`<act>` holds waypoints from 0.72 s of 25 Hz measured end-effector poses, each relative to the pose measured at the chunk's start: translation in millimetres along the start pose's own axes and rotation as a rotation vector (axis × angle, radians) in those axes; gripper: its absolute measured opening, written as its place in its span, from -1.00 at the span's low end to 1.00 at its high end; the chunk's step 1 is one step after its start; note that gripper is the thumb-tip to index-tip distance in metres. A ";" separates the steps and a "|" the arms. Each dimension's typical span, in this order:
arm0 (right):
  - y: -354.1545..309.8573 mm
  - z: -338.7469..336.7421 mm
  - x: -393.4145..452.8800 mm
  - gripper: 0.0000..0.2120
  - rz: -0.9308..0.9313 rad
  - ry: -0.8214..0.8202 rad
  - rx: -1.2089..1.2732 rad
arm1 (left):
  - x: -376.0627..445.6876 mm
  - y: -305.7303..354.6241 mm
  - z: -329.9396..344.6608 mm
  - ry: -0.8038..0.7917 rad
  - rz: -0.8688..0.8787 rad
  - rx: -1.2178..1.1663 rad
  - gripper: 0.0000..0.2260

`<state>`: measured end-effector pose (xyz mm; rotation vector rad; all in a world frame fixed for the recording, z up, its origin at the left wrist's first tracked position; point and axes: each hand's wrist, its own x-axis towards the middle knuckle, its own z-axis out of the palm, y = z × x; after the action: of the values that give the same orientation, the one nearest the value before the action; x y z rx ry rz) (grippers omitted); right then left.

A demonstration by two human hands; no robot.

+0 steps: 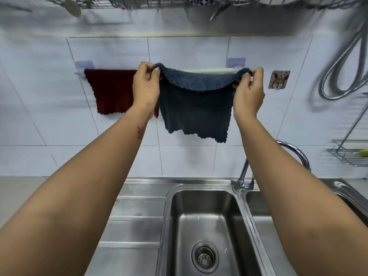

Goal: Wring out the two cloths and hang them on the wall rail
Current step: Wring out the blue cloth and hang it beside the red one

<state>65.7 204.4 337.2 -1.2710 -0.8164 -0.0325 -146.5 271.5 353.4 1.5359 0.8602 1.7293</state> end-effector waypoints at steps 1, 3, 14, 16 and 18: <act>-2.6 6.4 6.5 -0.91 -0.032 0.007 -0.019 | 8.4 0.9 1.7 -0.004 0.017 -0.001 -0.86; -6.6 17.7 19.4 -0.90 -0.097 0.009 -0.064 | 24.6 2.0 5.7 -0.012 0.037 -0.014 -0.87; 39.5 59.5 71.4 -0.74 -0.683 -0.210 -0.783 | 83.5 -36.5 9.5 -0.185 0.186 0.639 -0.72; 47.6 60.8 72.2 -0.70 -0.723 -0.196 -0.827 | 83.5 -47.3 6.0 -0.191 0.292 0.833 -0.69; 50.0 63.6 73.2 -0.64 -0.706 -0.213 -0.869 | 87.8 -46.9 9.5 -0.221 0.345 1.034 -0.65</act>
<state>107.9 304.9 340.4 -1.7301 -1.4938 -0.9135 -142.6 370.8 364.8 2.6007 1.5676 1.3024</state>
